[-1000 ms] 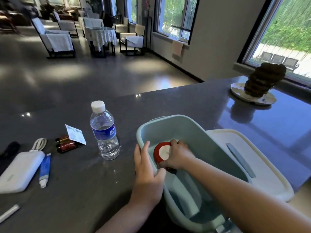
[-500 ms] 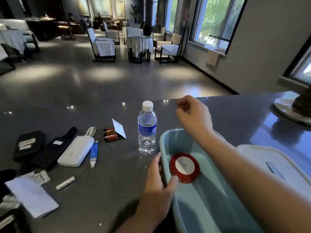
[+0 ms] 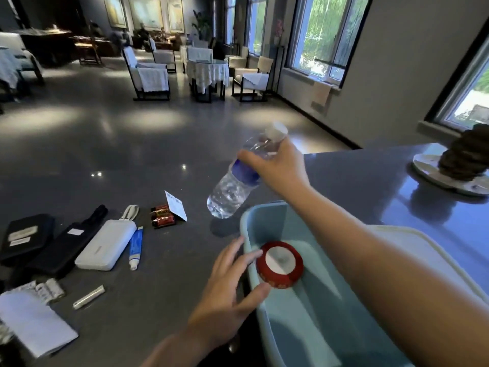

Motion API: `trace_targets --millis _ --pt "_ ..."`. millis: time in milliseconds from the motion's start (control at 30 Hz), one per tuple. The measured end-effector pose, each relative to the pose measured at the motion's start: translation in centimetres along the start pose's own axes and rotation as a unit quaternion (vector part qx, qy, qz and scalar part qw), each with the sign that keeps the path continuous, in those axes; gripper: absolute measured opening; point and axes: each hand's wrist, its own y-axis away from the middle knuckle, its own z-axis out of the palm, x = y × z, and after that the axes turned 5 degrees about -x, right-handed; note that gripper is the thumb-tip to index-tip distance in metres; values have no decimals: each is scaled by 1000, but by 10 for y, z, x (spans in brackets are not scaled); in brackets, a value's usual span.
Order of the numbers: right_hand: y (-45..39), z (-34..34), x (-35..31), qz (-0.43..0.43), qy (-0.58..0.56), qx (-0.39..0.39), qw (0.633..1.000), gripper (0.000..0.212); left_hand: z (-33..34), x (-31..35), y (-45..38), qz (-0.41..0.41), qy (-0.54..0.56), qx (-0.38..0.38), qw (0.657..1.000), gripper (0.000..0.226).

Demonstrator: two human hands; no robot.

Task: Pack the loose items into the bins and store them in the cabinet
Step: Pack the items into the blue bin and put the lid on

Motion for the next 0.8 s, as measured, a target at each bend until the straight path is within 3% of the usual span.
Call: trace_targets --millis 133,200,267,433,600,700,800 --pt "7 -98 -19 -39 -23 97 994 52 -12 -17 -24 141 -175 -79 971 69" --pt "15 -125 -9 -23 15 87 996 55 -14 -19 -36 174 -202 -97 959 74" --pt "29 -130 13 18 124 37 991 53 -17 -15 -39 187 -199 -91 958 70" --pt "63 -90 76 122 367 -165 907 58 -15 -9 -32 209 -186 -21 960 68" --pt "57 -41 90 98 496 -237 829 75 -15 -10 -12 183 -222 6 958 70" --pt "54 -8 99 71 514 -250 817 74 -23 -12 -1 187 -239 -25 952 60" --pt "58 12 110 71 485 -256 833 64 -34 -16 15 178 -258 -55 948 43"
